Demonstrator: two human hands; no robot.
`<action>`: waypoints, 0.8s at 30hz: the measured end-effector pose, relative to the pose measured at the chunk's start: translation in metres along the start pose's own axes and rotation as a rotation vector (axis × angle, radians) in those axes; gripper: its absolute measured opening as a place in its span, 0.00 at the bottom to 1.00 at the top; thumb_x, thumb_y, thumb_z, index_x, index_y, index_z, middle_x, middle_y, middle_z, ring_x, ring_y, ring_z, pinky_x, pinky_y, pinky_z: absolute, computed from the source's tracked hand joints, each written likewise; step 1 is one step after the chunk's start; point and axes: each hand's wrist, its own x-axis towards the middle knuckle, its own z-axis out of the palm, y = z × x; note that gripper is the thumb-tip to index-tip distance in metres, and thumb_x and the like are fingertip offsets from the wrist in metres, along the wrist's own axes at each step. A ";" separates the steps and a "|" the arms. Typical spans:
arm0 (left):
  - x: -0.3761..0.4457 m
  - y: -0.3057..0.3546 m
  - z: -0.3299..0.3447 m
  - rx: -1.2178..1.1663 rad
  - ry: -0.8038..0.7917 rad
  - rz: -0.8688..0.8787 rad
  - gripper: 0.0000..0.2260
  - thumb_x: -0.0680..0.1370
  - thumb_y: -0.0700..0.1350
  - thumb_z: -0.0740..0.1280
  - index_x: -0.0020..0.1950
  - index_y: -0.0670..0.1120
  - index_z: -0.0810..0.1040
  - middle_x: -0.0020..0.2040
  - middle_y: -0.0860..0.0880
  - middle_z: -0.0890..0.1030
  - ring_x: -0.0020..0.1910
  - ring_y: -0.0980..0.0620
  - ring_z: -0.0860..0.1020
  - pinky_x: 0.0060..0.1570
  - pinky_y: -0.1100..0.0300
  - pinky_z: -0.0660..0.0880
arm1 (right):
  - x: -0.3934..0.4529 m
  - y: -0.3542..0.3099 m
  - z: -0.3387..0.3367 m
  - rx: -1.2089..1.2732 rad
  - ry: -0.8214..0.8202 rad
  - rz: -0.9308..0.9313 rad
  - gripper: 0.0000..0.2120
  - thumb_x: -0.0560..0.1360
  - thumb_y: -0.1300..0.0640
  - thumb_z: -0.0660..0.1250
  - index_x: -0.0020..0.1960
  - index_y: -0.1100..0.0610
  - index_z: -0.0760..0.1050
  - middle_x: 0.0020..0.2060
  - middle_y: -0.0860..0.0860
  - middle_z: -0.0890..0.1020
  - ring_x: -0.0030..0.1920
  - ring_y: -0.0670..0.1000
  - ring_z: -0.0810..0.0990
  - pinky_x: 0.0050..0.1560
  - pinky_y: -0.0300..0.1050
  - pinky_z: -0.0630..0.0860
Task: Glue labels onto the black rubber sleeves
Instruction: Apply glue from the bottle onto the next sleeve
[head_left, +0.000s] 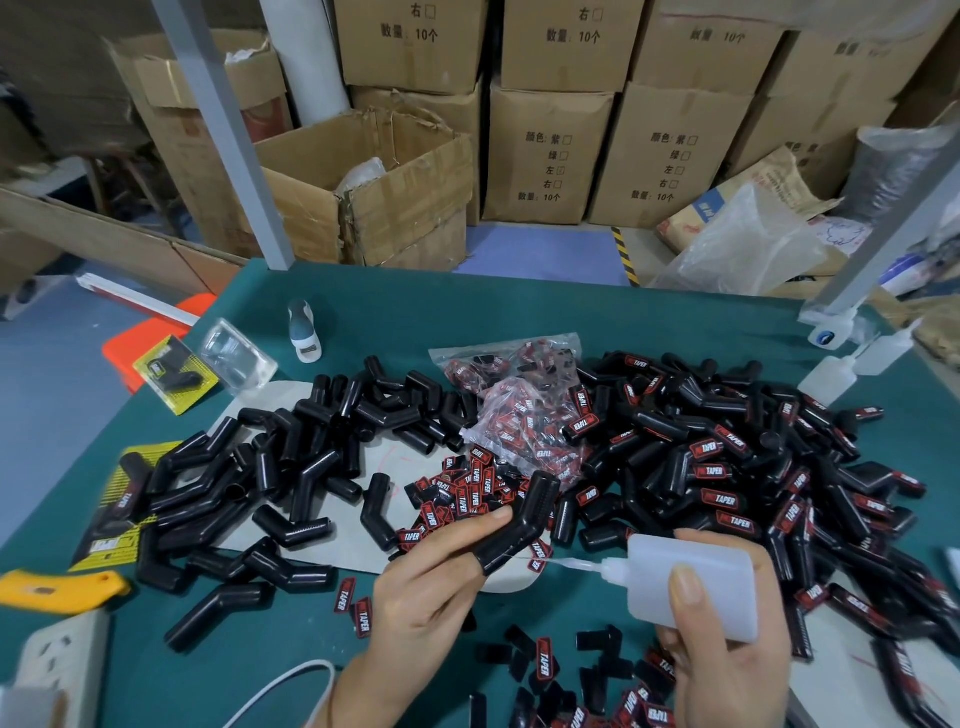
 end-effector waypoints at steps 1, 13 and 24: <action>0.000 0.000 0.000 0.003 0.002 -0.002 0.07 0.78 0.30 0.69 0.43 0.32 0.86 0.68 0.47 0.82 0.61 0.46 0.85 0.62 0.56 0.80 | 0.000 0.000 0.000 0.001 0.001 0.000 0.33 0.66 0.27 0.75 0.57 0.51 0.79 0.38 0.55 0.82 0.28 0.47 0.76 0.26 0.34 0.71; 0.001 0.001 0.000 -0.004 -0.014 0.016 0.07 0.78 0.29 0.68 0.44 0.31 0.85 0.68 0.46 0.82 0.62 0.45 0.84 0.62 0.55 0.80 | 0.002 -0.001 -0.003 -0.007 0.000 0.013 0.34 0.65 0.26 0.75 0.58 0.51 0.79 0.37 0.54 0.82 0.26 0.48 0.76 0.26 0.34 0.71; 0.001 -0.001 0.000 0.012 -0.017 0.024 0.07 0.78 0.28 0.68 0.43 0.31 0.85 0.69 0.46 0.81 0.62 0.45 0.84 0.61 0.56 0.80 | 0.002 -0.005 0.000 -0.002 0.027 0.012 0.32 0.64 0.26 0.75 0.56 0.49 0.80 0.38 0.52 0.82 0.28 0.46 0.76 0.26 0.34 0.71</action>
